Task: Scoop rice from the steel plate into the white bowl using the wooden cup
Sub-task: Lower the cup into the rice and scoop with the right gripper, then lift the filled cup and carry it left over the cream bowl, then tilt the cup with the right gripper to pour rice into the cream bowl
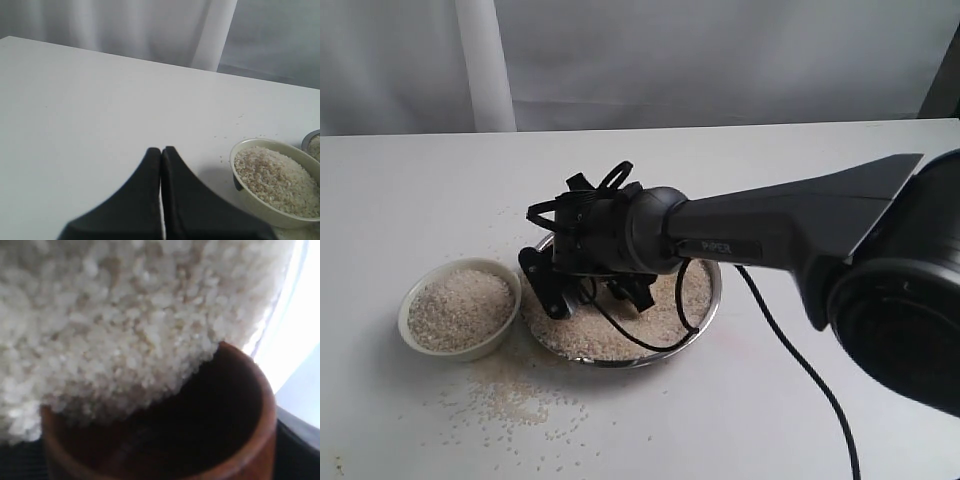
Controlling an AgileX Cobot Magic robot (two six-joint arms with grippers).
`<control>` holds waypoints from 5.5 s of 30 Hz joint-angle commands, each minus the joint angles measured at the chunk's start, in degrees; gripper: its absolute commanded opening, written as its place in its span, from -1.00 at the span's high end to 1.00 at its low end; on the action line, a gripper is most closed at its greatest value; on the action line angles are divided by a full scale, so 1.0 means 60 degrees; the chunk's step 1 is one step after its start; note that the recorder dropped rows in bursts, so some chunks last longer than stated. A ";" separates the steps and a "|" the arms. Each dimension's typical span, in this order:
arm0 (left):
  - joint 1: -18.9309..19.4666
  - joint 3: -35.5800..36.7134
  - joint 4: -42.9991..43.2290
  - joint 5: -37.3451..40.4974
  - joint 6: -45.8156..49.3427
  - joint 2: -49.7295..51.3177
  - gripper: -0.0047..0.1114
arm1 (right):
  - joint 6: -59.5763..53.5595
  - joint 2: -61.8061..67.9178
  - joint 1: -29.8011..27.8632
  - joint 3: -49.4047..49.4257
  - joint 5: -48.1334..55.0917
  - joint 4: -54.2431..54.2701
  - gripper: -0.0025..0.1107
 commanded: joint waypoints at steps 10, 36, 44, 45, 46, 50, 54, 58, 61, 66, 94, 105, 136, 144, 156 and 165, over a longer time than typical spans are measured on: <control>0.0000 -0.0033 0.0026 -0.0066 -0.0012 -0.0021 0.92 | -0.0553 -0.0020 0.0179 -0.0867 -0.0274 0.2452 0.96; 0.0000 -0.0033 0.0026 -0.0066 -0.0012 -0.0021 0.92 | -0.0553 -0.0175 -0.0281 -0.0867 -0.0287 0.5786 0.96; 0.0000 -0.0033 0.0026 -0.0066 -0.0012 -0.0021 0.92 | -0.0571 -0.0649 -0.0636 -0.0685 -0.0708 0.6665 0.96; 0.0000 -0.0033 0.0026 -0.0066 -0.0012 -0.0021 0.92 | -0.0571 -0.0801 -0.0712 -0.0500 -0.0936 0.6801 0.96; 0.0000 -0.0033 0.0026 -0.0066 -0.0012 -0.0021 0.92 | -0.0571 -0.0895 -0.0766 -0.0343 -0.1103 0.6844 0.96; 0.0000 -0.0033 0.0026 -0.0066 -0.0012 -0.0021 0.92 | -0.0571 -0.1465 -0.1047 0.0634 -0.1973 0.7349 0.96; 0.0000 -0.0033 0.0026 -0.0066 -0.0012 -0.0021 0.92 | -0.0571 -0.2126 -0.1383 0.1869 -0.3421 0.8380 0.96; 0.0000 -0.0033 0.0026 -0.0066 -0.0012 -0.0021 0.92 | -0.0454 -0.3044 -0.1590 0.3775 -0.6029 0.8810 0.96; 0.0000 -0.0033 0.0026 -0.0066 -0.0012 -0.0021 0.92 | -0.0454 -0.3325 -0.1612 0.4526 -0.6872 0.9034 0.96; 0.0000 -0.0033 0.0026 -0.0066 -0.0012 -0.0021 0.92 | -0.0548 -0.3382 -0.1589 0.4256 -0.6119 0.8873 0.96; 0.0000 -0.0033 0.0026 -0.0066 -0.0012 -0.0021 0.92 | -0.2269 -0.0448 0.0882 -0.3222 0.0282 0.5528 0.96; 0.0000 -0.0033 0.0026 -0.0066 -0.0012 -0.0021 0.92 | -0.2269 -0.0108 0.1244 -0.3306 0.0345 0.3711 0.96; 0.0000 -0.0033 0.0026 -0.0066 -0.0012 -0.0021 0.92 | -0.2309 0.0199 0.2064 -0.3306 0.0542 0.0337 0.96; 0.0000 -0.0033 0.0026 -0.0066 -0.0012 -0.0021 0.92 | -0.2309 0.0199 0.2252 -0.3306 0.0600 -0.0053 0.96; 0.0000 -0.0033 0.0026 -0.0066 -0.0012 -0.0021 0.92 | -0.2309 0.0199 0.2444 -0.3306 0.0840 -0.0824 0.96; 0.0000 -0.0033 0.0026 -0.0066 -0.0012 -0.0021 0.92 | -0.2309 0.0199 0.2512 -0.3306 0.1085 -0.1635 0.96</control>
